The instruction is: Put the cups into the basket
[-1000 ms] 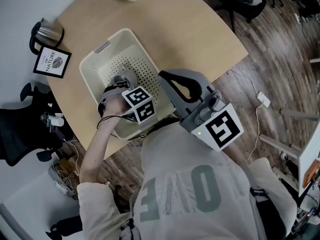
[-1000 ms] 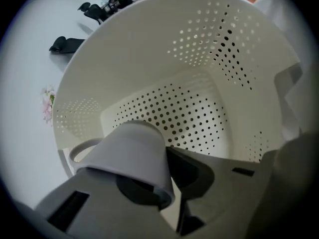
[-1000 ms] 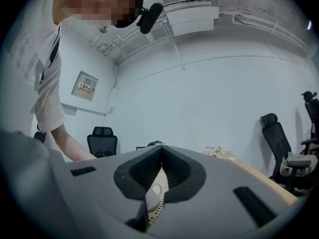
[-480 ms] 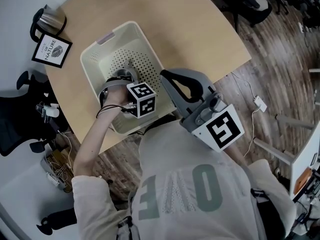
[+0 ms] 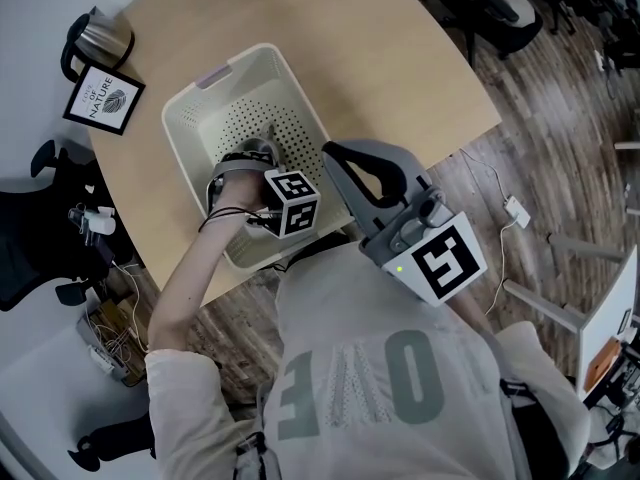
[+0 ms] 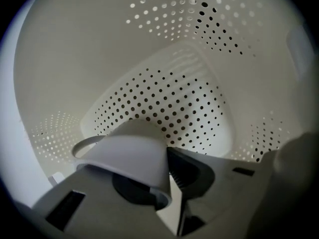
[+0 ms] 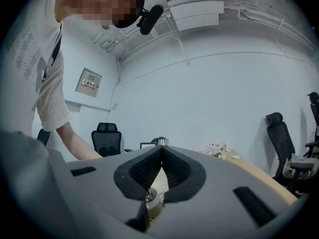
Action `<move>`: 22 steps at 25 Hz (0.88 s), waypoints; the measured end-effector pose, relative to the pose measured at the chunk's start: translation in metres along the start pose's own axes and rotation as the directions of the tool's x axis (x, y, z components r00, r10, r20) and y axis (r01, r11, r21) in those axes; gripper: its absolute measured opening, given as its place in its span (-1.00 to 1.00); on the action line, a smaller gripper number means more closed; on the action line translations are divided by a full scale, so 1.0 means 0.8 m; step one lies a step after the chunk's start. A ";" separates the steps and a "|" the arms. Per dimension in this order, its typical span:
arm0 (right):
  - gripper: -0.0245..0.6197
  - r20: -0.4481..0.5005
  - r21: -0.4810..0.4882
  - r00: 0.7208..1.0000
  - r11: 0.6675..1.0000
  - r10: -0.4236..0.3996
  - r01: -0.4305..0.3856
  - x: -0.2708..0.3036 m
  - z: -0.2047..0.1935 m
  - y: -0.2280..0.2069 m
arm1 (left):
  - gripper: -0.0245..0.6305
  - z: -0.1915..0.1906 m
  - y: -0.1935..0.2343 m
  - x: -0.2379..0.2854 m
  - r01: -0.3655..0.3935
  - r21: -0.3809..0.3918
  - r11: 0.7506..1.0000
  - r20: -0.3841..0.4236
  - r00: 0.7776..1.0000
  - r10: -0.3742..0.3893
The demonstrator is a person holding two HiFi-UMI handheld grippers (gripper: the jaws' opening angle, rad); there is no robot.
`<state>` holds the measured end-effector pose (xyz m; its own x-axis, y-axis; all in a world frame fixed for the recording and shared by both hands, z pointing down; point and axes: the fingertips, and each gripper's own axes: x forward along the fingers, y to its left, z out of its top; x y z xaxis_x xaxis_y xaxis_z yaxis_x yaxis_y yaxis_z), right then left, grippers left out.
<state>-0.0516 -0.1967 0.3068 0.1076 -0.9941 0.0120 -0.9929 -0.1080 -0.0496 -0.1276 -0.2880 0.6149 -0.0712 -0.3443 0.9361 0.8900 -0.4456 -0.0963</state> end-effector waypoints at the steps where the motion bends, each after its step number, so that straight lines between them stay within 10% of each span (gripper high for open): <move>1: -0.93 0.000 0.001 1.000 1.000 0.001 -0.001 0.001 0.000 0.001 | -0.74 0.000 0.001 0.000 -0.005 -0.001 1.000 0.002 1.000 0.005; 15: -0.93 0.011 0.004 0.999 0.999 0.035 -0.035 0.000 0.005 0.006 | -0.56 -0.012 0.021 -0.063 -0.158 -0.064 0.985 0.046 0.986 0.161; 22: -0.93 0.026 0.003 0.996 0.996 0.087 -0.087 0.010 0.007 0.020 | -0.56 -0.058 0.033 -0.172 -0.324 -0.235 0.916 0.076 0.934 0.350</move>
<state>-0.0661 -0.2064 0.3005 0.0217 -0.9996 -0.0187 -0.9984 -0.0207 -0.0532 -0.1150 -0.2908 0.4678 0.2793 -0.4145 0.8661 0.7327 -0.4910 -0.4713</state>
